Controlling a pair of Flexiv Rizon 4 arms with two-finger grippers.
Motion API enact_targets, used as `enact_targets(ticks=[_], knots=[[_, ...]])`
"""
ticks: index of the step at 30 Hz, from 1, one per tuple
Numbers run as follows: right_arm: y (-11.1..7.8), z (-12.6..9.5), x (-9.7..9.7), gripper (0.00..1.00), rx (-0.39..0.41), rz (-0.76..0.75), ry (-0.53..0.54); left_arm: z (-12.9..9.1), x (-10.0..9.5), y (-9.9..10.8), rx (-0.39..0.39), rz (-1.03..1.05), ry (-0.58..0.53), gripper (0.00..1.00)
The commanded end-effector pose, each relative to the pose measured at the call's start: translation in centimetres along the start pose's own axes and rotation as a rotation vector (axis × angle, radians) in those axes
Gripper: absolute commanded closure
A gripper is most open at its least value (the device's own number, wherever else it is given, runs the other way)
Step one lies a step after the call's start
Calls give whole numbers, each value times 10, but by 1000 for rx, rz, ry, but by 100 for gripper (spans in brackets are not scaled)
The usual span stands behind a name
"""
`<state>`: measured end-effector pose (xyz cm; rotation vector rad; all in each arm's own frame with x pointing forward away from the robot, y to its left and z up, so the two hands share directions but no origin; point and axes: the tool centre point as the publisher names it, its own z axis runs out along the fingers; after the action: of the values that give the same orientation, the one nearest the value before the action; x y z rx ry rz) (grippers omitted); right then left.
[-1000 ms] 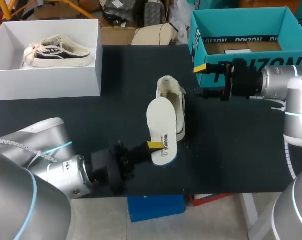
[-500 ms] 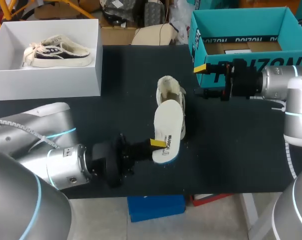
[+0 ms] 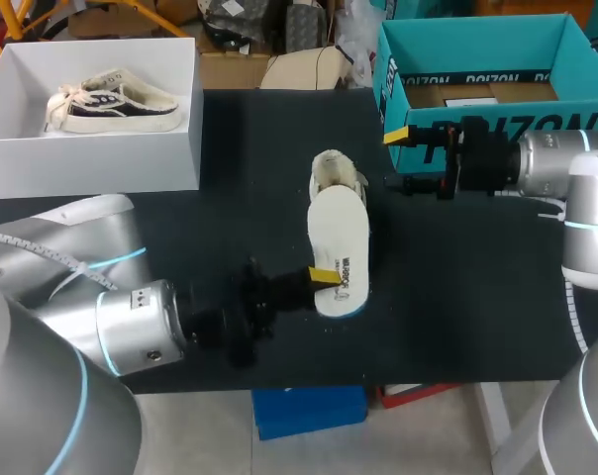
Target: Take the shoe out of the shoebox, open the shoe tongue, remove and reinsert the insole, then place the shoe into the shoebox
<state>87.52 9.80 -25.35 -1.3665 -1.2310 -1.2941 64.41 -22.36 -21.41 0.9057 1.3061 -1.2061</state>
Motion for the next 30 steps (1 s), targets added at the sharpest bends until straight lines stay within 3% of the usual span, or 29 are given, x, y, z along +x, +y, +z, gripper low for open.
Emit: enact_targets(ticks=[1,7,9,25,30], knots=[[0,1,-1,0,-3,0,-1,-4,-13,-11,-152,-35,66,100],[0,1,-1,0,-3,0,-1,-12,-32,3,-251,-325,-74,100],[0,1,-1,0,-3,0,-1,-14,-38,5,-225,-383,-108,100],[0,1,-1,0,-3,0,-1,-14,-38,5,-225,-383,-108,100],[0,1,-1,0,-3,0,-1,-18,-52,8,-277,-587,10,100]])
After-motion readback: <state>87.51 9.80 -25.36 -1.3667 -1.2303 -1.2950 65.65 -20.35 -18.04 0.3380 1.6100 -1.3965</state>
